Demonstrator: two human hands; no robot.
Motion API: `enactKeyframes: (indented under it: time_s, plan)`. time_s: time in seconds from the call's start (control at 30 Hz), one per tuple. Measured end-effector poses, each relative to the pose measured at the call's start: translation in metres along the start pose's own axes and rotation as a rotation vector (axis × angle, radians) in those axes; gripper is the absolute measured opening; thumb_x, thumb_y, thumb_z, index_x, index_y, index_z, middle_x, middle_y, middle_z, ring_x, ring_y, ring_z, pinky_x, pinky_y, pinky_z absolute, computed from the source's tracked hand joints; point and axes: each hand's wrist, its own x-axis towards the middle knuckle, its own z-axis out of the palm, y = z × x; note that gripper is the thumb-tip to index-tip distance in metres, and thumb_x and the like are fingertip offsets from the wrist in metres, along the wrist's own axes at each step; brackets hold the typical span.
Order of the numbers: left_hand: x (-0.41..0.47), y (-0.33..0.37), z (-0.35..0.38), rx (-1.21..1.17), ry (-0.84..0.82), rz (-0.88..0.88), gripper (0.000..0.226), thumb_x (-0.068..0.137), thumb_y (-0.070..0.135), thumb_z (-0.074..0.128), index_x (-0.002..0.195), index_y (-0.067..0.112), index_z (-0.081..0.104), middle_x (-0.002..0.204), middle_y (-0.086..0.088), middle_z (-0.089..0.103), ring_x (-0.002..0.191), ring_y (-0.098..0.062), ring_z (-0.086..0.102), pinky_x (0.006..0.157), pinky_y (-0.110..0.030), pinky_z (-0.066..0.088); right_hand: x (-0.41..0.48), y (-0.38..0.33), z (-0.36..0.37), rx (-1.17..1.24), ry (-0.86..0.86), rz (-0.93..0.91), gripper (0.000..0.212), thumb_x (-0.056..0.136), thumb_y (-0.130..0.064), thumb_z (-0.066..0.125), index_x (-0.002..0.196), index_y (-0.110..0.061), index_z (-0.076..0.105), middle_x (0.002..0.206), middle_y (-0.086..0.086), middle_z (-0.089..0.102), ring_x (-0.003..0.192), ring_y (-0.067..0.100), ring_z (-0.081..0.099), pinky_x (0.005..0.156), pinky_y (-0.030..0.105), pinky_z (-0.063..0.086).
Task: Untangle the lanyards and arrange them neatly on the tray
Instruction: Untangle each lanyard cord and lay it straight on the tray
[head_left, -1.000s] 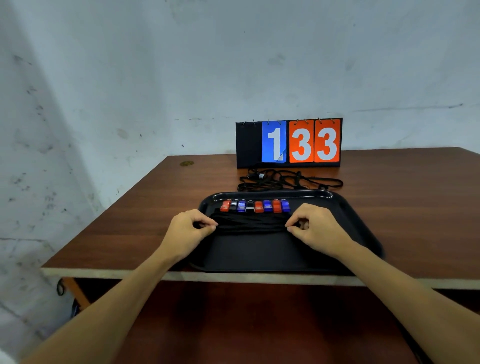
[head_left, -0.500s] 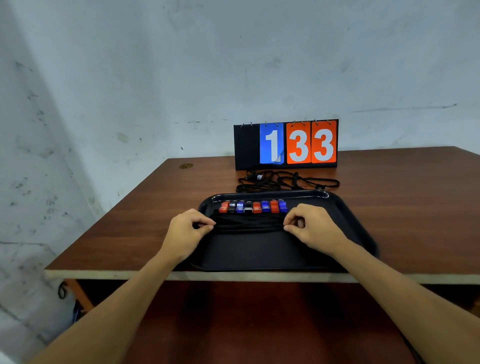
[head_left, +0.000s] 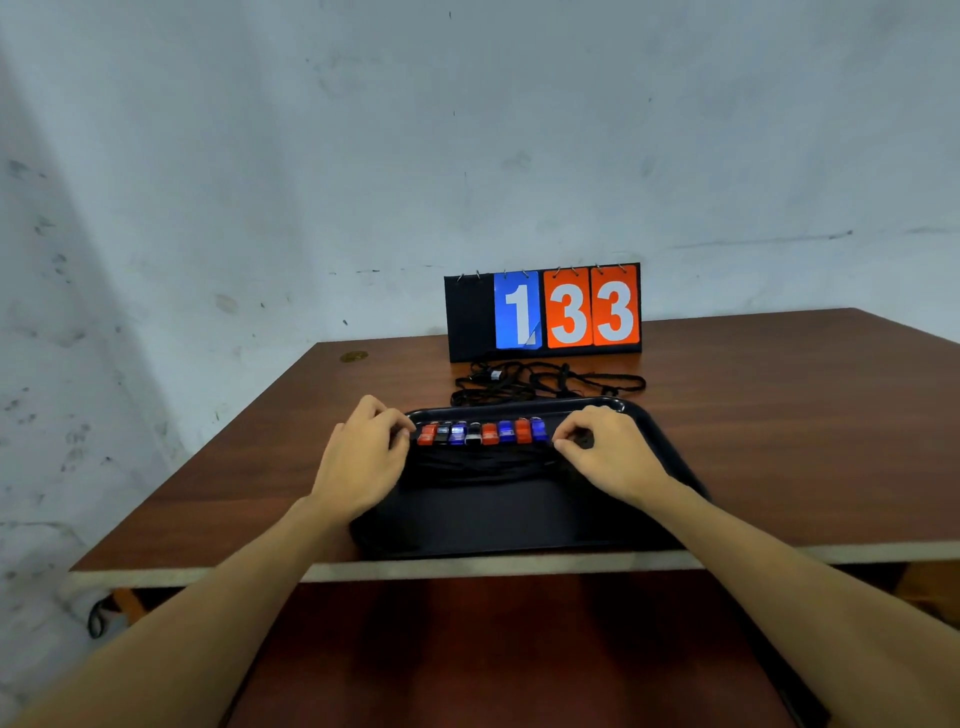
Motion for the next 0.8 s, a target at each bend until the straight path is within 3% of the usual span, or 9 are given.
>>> enactKeyframes:
  time_s: [0.17, 0.33, 0.63, 0.7, 0.8]
  plan:
    - [0.018, 0.026, 0.005, -0.062, -0.072, 0.071, 0.017, 0.095, 0.023, 0.050, 0.100, 0.026, 0.066, 0.100, 0.010, 0.050, 0.090, -0.011, 0.055, 0.093, -0.038, 0.047, 0.013, 0.009, -0.008, 0.065, 0.047, 0.044, 0.012, 0.086, -0.013, 0.065, 0.089, -0.023, 0.069, 0.088, -0.009, 0.064, 0.081, 0.003, 0.058, 0.070, 0.009, 0.042]
    - [0.039, 0.050, 0.020, -0.154, -0.129, 0.108, 0.018, 0.094, 0.018, 0.052, 0.100, 0.028, 0.065, 0.100, 0.011, 0.051, 0.090, -0.008, 0.054, 0.095, -0.035, 0.045, 0.031, 0.029, -0.023, 0.083, 0.082, 0.111, 0.013, 0.088, -0.010, 0.063, 0.094, -0.019, 0.068, 0.082, -0.012, 0.060, 0.073, 0.002, 0.056, 0.059, 0.006, 0.040]
    - [0.083, 0.095, 0.064, -0.297, -0.241, 0.144, 0.023, 0.094, 0.011, 0.050, 0.103, 0.023, 0.067, 0.101, 0.009, 0.057, 0.097, -0.004, 0.055, 0.094, -0.024, 0.046, 0.067, 0.094, -0.045, 0.171, 0.223, 0.338, 0.014, 0.091, -0.009, 0.059, 0.100, -0.014, 0.068, 0.094, -0.002, 0.063, 0.078, 0.000, 0.054, 0.066, 0.011, 0.039]
    - [0.095, 0.105, 0.072, -0.342, -0.234, 0.146, 0.022, 0.094, 0.011, 0.050, 0.101, 0.022, 0.067, 0.100, 0.009, 0.057, 0.094, -0.004, 0.055, 0.086, -0.016, 0.045, 0.075, 0.105, -0.044, 0.170, 0.217, 0.363, 0.014, 0.091, -0.009, 0.059, 0.101, -0.014, 0.068, 0.096, -0.002, 0.063, 0.087, 0.008, 0.057, 0.076, 0.018, 0.040]
    - [0.114, 0.116, 0.082, -0.375, -0.244, 0.141, 0.021, 0.094, 0.011, 0.050, 0.103, 0.019, 0.068, 0.097, 0.011, 0.055, 0.091, -0.004, 0.054, 0.072, -0.008, 0.039, 0.090, 0.116, -0.039, 0.150, 0.178, 0.356, 0.013, 0.091, -0.012, 0.061, 0.100, -0.015, 0.068, 0.095, -0.003, 0.063, 0.087, 0.006, 0.056, 0.074, 0.017, 0.039]
